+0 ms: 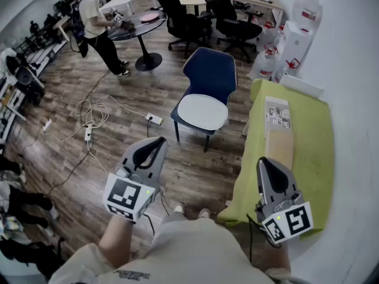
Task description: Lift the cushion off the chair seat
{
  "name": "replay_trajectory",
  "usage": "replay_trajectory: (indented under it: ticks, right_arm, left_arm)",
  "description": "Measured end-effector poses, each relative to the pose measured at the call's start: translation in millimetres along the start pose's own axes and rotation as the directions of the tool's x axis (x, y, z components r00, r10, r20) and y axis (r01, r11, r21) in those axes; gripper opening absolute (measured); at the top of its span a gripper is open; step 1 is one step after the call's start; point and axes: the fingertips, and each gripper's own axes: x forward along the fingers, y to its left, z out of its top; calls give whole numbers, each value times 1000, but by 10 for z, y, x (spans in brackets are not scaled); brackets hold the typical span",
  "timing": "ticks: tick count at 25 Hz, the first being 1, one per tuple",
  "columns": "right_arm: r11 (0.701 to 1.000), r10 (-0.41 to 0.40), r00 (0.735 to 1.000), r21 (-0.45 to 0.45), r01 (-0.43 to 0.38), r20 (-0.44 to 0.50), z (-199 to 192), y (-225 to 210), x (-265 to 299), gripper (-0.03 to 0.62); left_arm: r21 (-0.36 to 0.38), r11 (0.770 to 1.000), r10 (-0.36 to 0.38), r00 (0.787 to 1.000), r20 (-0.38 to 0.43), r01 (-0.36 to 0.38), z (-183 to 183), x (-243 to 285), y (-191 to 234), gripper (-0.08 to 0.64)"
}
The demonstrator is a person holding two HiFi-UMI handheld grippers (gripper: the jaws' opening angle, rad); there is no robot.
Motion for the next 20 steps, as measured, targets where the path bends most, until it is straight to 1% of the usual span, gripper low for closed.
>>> replay_trajectory:
  ticks: [4, 12, 14, 15, 17, 18, 19, 20]
  right_arm:
    - [999, -20, 1000, 25, 20, 13, -1, -66, -68, 21]
    - [999, 24, 1000, 44, -24, 12, -82, -13, -172, 21]
    - [998, 33, 999, 44, -34, 19, -78, 15, -215, 21]
    - [999, 30, 999, 41, -31, 25, -66, 19, -241, 21]
    - [999, -5, 999, 39, 3, 45, -27, -29, -288, 23]
    - [999, -31, 998, 42, 28, 56, -9, -72, -309, 32]
    - [998, -52, 996, 48, 49, 66, 1, -111, -330, 145]
    - [996, -67, 995, 56, 63, 72, 3, -140, -350, 227]
  left_arm:
    - [-5, 1000, 4, 1000, 4, -4, -1, -23, -57, 28]
    - [-11, 1000, 5, 1000, 7, -5, 1, -60, -201, 28]
    - [-16, 1000, 9, 1000, 20, -9, 29, -96, -222, 28]
    - [-22, 1000, 18, 999, 31, -18, 51, -118, -222, 28]
    - [-47, 997, 62, 997, 46, -60, 62, -152, -190, 29]
    - [-56, 995, 84, 996, 43, -81, 43, -161, -175, 67]
    - [-55, 994, 96, 995, 35, -94, 21, -167, -172, 277]
    - [-50, 994, 98, 995, 28, -97, 6, -177, -180, 326]
